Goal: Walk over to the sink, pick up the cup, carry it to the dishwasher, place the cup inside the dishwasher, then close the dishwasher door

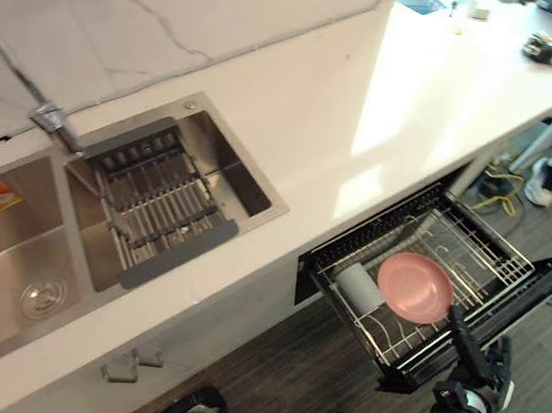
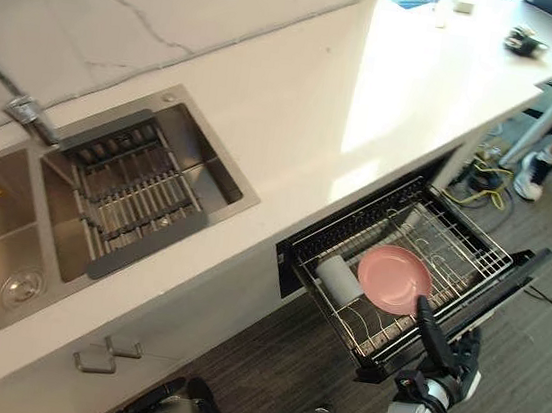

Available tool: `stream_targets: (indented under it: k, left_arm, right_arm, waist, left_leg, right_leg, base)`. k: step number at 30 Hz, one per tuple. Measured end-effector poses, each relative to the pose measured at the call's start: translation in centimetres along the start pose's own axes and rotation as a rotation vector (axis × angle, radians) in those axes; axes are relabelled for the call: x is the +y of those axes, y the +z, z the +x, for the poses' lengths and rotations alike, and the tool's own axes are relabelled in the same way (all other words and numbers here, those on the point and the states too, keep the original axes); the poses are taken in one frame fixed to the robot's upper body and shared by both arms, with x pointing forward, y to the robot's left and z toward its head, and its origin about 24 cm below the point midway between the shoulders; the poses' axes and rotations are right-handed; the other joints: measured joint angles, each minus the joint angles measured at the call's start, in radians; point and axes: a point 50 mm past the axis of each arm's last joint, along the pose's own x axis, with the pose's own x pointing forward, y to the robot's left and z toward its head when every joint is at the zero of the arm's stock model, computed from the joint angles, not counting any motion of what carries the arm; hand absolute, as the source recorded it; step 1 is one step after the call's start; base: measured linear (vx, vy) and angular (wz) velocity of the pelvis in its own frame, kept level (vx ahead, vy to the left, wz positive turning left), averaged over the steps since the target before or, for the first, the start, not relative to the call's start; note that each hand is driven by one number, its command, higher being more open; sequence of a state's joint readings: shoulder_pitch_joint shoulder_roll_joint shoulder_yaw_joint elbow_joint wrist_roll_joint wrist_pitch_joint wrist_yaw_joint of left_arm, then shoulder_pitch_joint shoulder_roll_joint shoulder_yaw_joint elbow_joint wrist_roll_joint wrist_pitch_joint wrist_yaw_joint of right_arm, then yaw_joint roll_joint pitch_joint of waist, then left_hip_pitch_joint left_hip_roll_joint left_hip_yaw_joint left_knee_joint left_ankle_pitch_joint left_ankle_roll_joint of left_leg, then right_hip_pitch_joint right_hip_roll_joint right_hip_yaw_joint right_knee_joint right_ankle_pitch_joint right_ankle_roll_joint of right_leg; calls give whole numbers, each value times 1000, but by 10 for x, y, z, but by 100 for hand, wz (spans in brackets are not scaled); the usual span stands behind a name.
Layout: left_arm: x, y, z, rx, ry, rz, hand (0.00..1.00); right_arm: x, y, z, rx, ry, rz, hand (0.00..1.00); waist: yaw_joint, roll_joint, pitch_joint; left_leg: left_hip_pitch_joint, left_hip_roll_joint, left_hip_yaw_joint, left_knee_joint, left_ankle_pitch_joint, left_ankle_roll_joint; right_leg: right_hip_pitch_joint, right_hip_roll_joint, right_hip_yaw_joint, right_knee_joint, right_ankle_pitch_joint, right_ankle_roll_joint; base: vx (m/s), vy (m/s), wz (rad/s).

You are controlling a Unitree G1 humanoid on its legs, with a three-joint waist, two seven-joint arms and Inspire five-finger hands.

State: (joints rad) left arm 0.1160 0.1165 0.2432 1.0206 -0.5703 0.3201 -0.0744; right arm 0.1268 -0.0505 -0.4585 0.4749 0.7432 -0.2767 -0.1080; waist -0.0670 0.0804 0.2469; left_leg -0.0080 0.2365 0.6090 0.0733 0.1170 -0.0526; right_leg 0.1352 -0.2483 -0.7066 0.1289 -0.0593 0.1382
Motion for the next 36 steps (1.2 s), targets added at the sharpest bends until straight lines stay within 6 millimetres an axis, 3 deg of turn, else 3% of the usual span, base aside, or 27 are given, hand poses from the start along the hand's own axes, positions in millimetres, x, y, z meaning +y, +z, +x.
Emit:
stream_targets:
  k: [5, 8, 10, 14, 16, 17, 21, 23, 27, 31, 34, 36]
  left_arm:
    - [-1, 1, 0, -6, -33, 1, 100]
    - [-1, 1, -1, -16, -54, -1, 100]
    - [-1, 2, -1, -27, -66, 2, 100]
    - [2, -1, -2, -34, -84, -21, 100]
    - [1, -3, -1, -33, -96, -30, 100]
    - [0, -4, -1, -34, -104, -32, 100]
    - [3, -5, -2, -40, -118, -49, 100]
    - [2, -3, -2, -48, -137, -61, 100]
    - [1, 0, -3, -60, -158, -61, 100]
    - [-1, 1, -3, -66, -187, -68, 100]
    - [0, 1, -3, -81, -194, -73, 100]
    - [2, 2, -3, -105, -189, -42, 100]
  right_arm:
    - [-7, 7, 11, 7, 9, -47, 100]
    - [3, 8, 22, 31, 47, -48, 100]
    - [12, 10, 31, 48, 51, -17, 100]
    - [39, 24, 54, 51, 93, 6, 100]
    - [55, 33, 61, 35, 122, 50, 100]
    - [66, 36, 64, 29, 143, 87, 100]
    - [95, 55, 73, -12, 198, 113, 100]
    - [116, 60, 74, -20, 247, 141, 100]
    - [125, 44, 67, 27, 291, 235, 100]
    - [134, 33, 58, 35, 321, 230, 100]
    - [137, 38, 51, -11, 408, 67, 100]
    - [135, 40, 45, -42, 490, -154, 100]
  waist:
    - [25, -3, -2]
    - [31, -2, -2]
    - [54, -1, -2]
    - [94, 26, 7]
    - [108, 44, 9]
    - [120, 54, 9]
    - [138, 63, 23]
    - [138, 69, 41]
    - [134, 67, 65]
    - [134, 68, 87]
    - [133, 69, 88]
    - [129, 69, 88]
  left_leg:
    - [-21, -33, -55, -21, 24, 16]
    - [-41, -46, -92, -40, 61, 25]
    - [-51, -50, -108, -44, 80, 27]
    - [-99, -67, -178, -44, 111, 37]
    - [-118, -76, -211, -42, 106, 31]
    - [-125, -80, -225, -42, 74, 16]
    - [-149, -102, -244, -56, 69, 29]
    - [-149, -110, -247, -72, 84, 31]
    - [-146, -107, -260, -88, 116, 47]
    - [-148, -95, -274, -87, 138, 42]
    - [-155, -77, -274, -77, 147, 35]
    - [-153, -64, -274, -67, 147, 35]
  right_leg:
    - [28, -13, -64, -10, 9, 11]
    - [34, -14, -107, -9, 13, 8]
    - [33, -16, -125, -12, 8, 12]
    - [17, -29, -163, 4, 4, 4]
    - [-2, -37, -161, 16, 5, 4]
    - [-18, -45, -156, 38, 6, 5]
    - [-55, -84, -148, 108, 1, 13]
    - [-73, -100, -146, 150, -21, 17]
    - [-103, -129, -143, 258, -96, 9]
    - [-124, -149, -146, 346, -166, -7]
    - [-140, -145, -142, 382, -199, -25]
    - [-141, -139, -140, 391, -217, -37]
  base:
    - [-2, 47, 36]
    - [-98, 33, 40]
    - [-166, 58, 34]
    - [-152, 73, 35]
    - [-88, 109, 8]
    - [-55, 121, 0]
    - [-33, 88, 12]
    - [-6, 30, 5]
    - [3, -46, 4]
    - [-44, -127, 9]
    - [-45, -117, -5]
    - [-19, -97, -6]
